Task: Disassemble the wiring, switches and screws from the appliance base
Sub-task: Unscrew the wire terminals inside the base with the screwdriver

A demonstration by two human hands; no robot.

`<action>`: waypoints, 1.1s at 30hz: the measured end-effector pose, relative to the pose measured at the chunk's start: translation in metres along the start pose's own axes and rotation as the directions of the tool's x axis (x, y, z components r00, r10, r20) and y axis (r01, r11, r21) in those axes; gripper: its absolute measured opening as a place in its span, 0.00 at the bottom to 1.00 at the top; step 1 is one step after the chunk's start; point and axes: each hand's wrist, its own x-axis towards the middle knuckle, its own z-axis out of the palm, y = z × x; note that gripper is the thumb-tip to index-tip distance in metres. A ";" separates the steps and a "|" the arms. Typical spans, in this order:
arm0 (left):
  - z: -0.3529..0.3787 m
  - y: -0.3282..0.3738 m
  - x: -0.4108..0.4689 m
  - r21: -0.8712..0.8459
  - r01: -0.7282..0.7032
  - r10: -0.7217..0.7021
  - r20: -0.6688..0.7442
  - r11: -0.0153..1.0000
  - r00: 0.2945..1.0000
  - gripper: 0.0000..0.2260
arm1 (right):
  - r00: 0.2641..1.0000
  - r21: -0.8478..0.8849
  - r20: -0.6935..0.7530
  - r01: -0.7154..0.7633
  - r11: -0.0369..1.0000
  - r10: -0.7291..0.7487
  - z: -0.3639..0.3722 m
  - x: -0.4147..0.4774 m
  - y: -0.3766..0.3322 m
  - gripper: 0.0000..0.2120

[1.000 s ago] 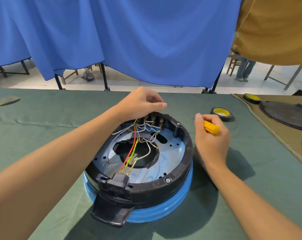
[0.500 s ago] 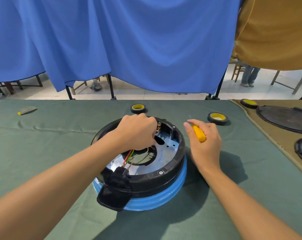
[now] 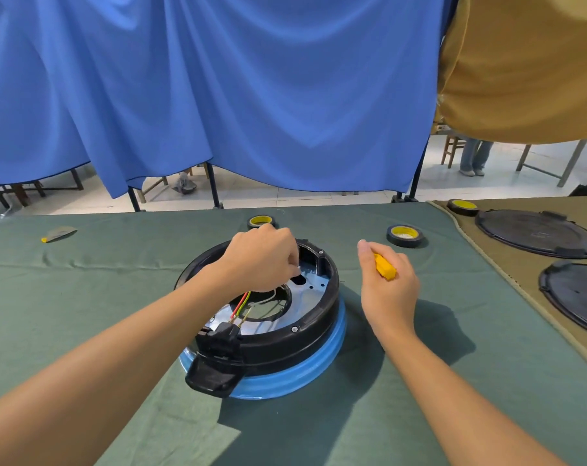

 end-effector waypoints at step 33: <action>0.011 0.013 0.016 -0.077 -0.078 0.068 -0.124 0.994 0.990 0.15 | 0.959 -0.405 0.190 -0.119 0.906 0.211 -0.052 0.049 0.018 0.11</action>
